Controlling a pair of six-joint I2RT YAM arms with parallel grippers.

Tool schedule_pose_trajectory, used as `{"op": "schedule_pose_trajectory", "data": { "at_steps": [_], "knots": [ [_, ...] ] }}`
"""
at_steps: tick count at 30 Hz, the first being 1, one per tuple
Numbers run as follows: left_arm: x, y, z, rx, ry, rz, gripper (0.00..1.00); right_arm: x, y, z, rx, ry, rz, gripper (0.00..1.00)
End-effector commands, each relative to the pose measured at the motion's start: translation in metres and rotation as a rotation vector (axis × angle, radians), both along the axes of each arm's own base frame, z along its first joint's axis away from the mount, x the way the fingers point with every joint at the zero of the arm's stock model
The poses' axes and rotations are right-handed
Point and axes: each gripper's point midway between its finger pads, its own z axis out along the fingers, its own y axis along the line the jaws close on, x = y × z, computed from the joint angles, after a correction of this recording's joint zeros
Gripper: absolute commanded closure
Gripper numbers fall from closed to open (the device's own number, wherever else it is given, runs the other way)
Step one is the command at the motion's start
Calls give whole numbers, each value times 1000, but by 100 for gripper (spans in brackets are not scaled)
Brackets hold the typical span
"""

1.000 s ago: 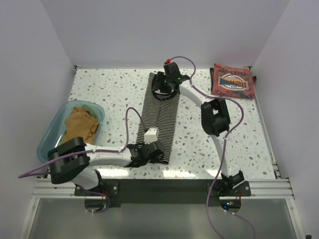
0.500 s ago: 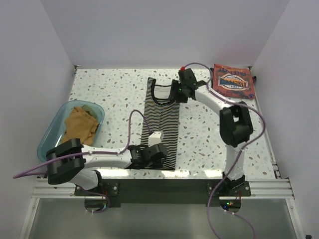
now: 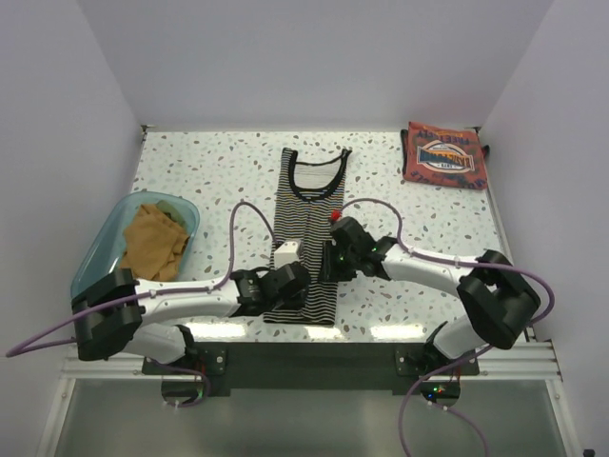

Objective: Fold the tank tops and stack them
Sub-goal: Fold the tank top

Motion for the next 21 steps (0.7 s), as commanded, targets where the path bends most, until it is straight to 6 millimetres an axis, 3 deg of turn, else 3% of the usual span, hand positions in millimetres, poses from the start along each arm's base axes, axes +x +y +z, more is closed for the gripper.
{"op": "schedule_pose_trajectory", "data": {
  "at_steps": [1, 4, 8, 12, 17, 21],
  "knots": [
    [0, 1, -10, 23, 11, -12, 100, -12, 23, 10, 111, -8, -11, 70],
    [-4, 6, -22, 36, 29, -13, 100, -34, 17, -10, 87, 43, 2, 72],
    [-13, 14, -41, 72, 67, -25, 100, -51, -9, -29, 25, 71, -10, 73],
    [-18, 21, -53, 98, 94, -23, 100, -57, -24, -30, -21, 55, -1, 73],
    [-16, 16, -49, 82, 85, -35, 100, -61, -35, -37, -85, 63, 20, 72],
    [-10, 7, -33, 65, 57, -54, 100, -57, -32, -26, -77, 44, 25, 70]
  ]
}}
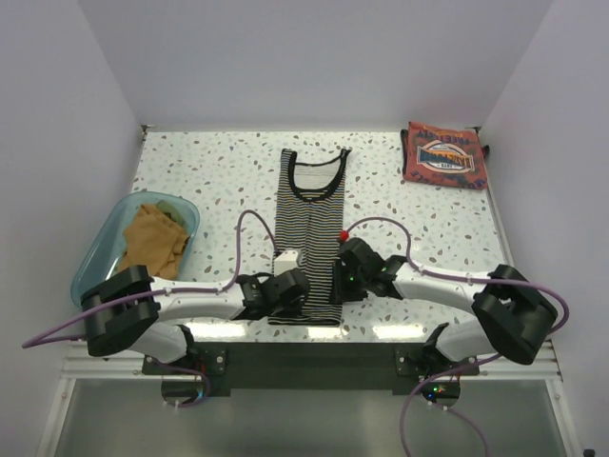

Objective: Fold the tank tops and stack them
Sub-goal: Fold the tank top

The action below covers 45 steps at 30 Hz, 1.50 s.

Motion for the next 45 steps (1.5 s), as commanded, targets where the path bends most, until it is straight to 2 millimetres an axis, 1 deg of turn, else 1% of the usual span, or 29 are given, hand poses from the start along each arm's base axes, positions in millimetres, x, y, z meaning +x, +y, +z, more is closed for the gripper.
{"op": "schedule_pose_trajectory", "data": {
  "at_steps": [1, 2, 3, 4, 5, 6, 7, 8, 9, 10, 11, 12, 13, 14, 15, 16, 17, 18, 19, 20, 21, 22, 24, 25, 27, 30, 32, 42, 45],
  "knots": [
    [4, -6, 13, -8, -18, -28, 100, 6, -4, 16, -21, -46, 10, 69],
    [6, -7, 20, -20, -31, -32, 100, 10, -3, 24, -17, -64, 9, 66],
    [8, -9, 32, -47, -51, -31, 100, 11, -3, 30, -16, -75, 11, 62],
    [7, -5, 36, -37, -53, -29, 100, 10, -7, 32, -34, -70, 10, 59],
    [10, -6, 46, -47, -69, -16, 98, 11, -6, 42, -22, -88, 11, 56],
    [11, -5, 56, -63, -81, -12, 95, 11, -7, 46, -21, -92, 7, 55],
    [10, 3, 58, -42, -75, -1, 93, 9, -10, 47, -24, -82, 3, 53],
    [11, 5, 62, -45, -76, 18, 87, 5, -9, 51, -6, -80, 5, 52],
    [10, 9, 68, -58, -76, 31, 85, 1, -10, 52, 2, -64, 9, 50],
    [6, 19, 63, -29, -57, 50, 82, -4, -13, 49, -3, -41, -3, 50],
    [4, 23, 62, -37, -40, 76, 72, -8, -15, 50, 5, -31, -7, 50],
    [1, 26, 63, -48, -31, 89, 69, -12, -16, 49, 11, -15, -14, 48],
    [-5, 36, 55, -29, -3, 100, 66, -19, -19, 43, 16, 17, -37, 47],
    [-8, 39, 53, -38, 14, 122, 60, -23, -19, 42, 30, 32, -50, 47],
    [-11, 42, 57, -64, 17, 129, 58, -25, -20, 45, 56, 32, -64, 45],
    [-15, 49, 50, -59, 30, 137, 56, -30, -22, 40, 70, 56, -94, 44],
    [-16, 51, 51, -77, 32, 146, 50, -31, -22, 40, 85, 60, -110, 43],
    [-17, 52, 55, -111, 29, 147, 48, -32, -21, 44, 112, 56, -125, 42],
    [-17, 57, 49, -120, 47, 158, 46, -34, -20, 41, 139, 71, -154, 42],
    [-18, 59, 46, -129, 55, 155, 45, -35, -19, 40, 151, 79, -171, 42],
    [-13, 59, 49, -165, 53, 171, 44, -34, -19, 38, 156, 84, -186, 42],
    [-18, 62, 41, -166, 82, 164, 44, -36, -18, 35, 171, 101, -211, 42],
    [-15, 64, 40, -188, 89, 176, 45, -36, -17, 32, 186, 114, -235, 43],
    [-19, 66, 34, -185, 105, 173, 45, -37, -17, 30, 198, 126, -257, 43],
    [-19, 67, 32, -199, 112, 180, 45, -38, -17, 27, 207, 139, -274, 43],
    [-22, 71, 19, -203, 145, 194, 46, -40, -17, 22, 215, 159, -310, 44],
    [-24, 71, 16, -215, 164, 195, 47, -41, -16, 18, 219, 166, -318, 44],
    [-33, 82, -3, -180, 211, 219, 51, -50, -18, 0, 218, 205, -379, 46],
    [-36, 85, -10, -166, 227, 226, 54, -53, -18, -5, 213, 213, -389, 47]
  ]
}}
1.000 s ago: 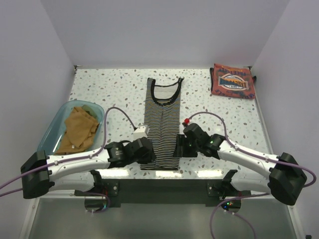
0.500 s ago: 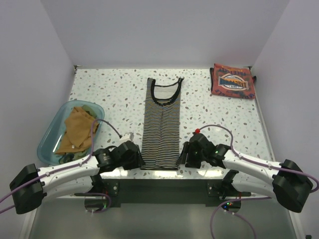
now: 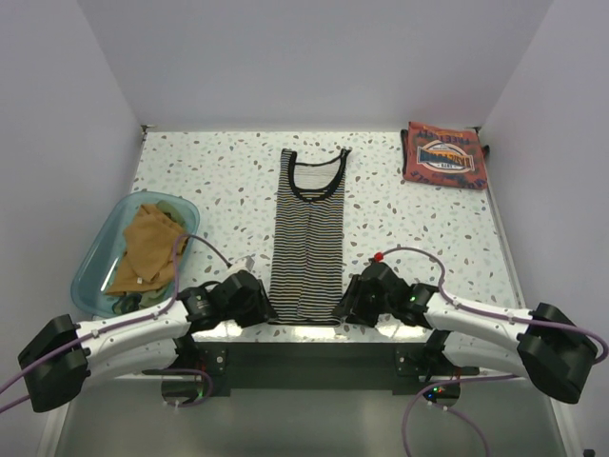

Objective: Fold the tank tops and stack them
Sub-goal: Fold the tank top

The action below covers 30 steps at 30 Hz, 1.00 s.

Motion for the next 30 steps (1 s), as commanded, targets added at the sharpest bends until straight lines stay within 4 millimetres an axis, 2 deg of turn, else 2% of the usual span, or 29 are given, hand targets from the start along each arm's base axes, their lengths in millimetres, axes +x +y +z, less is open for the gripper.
{"op": "schedule_pose_trajectory", "data": {
  "at_steps": [1, 5, 10, 11, 14, 16, 19, 26, 30],
  "knots": [
    [-8, 9, -17, 28, 48, 18, 55, -4, -3, -13, -16, 29, -32, 48],
    [-11, 12, -22, 35, 57, 16, 57, -9, -6, -22, -29, 43, -30, 57],
    [-12, 14, -27, 61, 62, 1, 62, -12, -9, -30, -47, 47, -14, 59],
    [-12, 15, -28, 67, 64, -1, 63, -13, -10, -31, -52, 46, -7, 64],
    [-13, 15, -29, 73, 65, -10, 75, -15, -13, -35, -69, 46, 4, 80],
    [-14, 18, -30, 84, 65, -10, 82, -19, -19, -40, -87, 49, 8, 82],
    [-15, 23, -32, 109, 69, -11, 89, -22, -27, -42, -116, 47, 19, 91],
    [-19, 31, -33, 137, 72, -9, 100, -30, -47, -38, -161, 25, 33, 99],
    [-19, 27, -29, 117, 69, -28, 100, -28, -50, -29, -168, -15, 52, 100]
  ]
}}
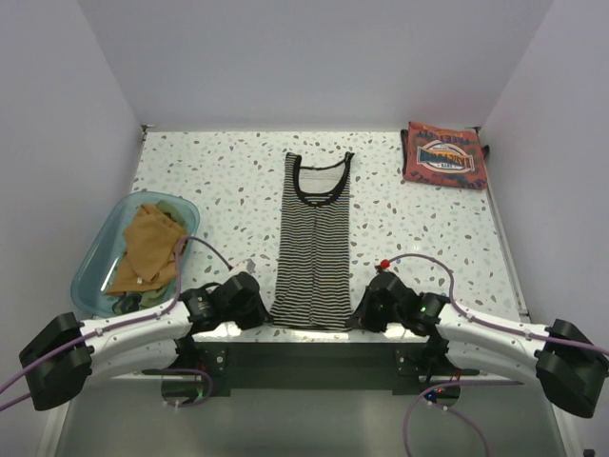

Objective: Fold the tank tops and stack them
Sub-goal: Fold the tank top

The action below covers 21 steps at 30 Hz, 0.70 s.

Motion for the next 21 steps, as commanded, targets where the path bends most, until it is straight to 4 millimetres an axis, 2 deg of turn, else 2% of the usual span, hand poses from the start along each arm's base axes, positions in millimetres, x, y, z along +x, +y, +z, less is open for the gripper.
{"op": "schedule_pose_trajectory", "data": {
  "at_steps": [1, 5, 9, 14, 16, 21],
  "knots": [
    [-16, 26, -19, 110, 42, -30, 100, -10, -29, -15, -137, 6, 23, 100],
    [-23, 10, -9, 65, 23, -80, 100, -6, -21, -4, -113, -19, 31, 100],
    [-31, 6, -3, 75, 22, -71, 100, -7, -17, 7, -113, -57, 24, 100],
    [-38, -2, 8, 44, 18, -79, 100, -17, -8, 23, -127, -98, 52, 100],
    [-36, -5, 14, 34, 10, -75, 100, -16, -7, 30, -148, -121, 51, 100],
    [-17, -13, 48, 17, -77, -42, 100, -8, -1, 48, -143, -160, 37, 100]
  ]
}}
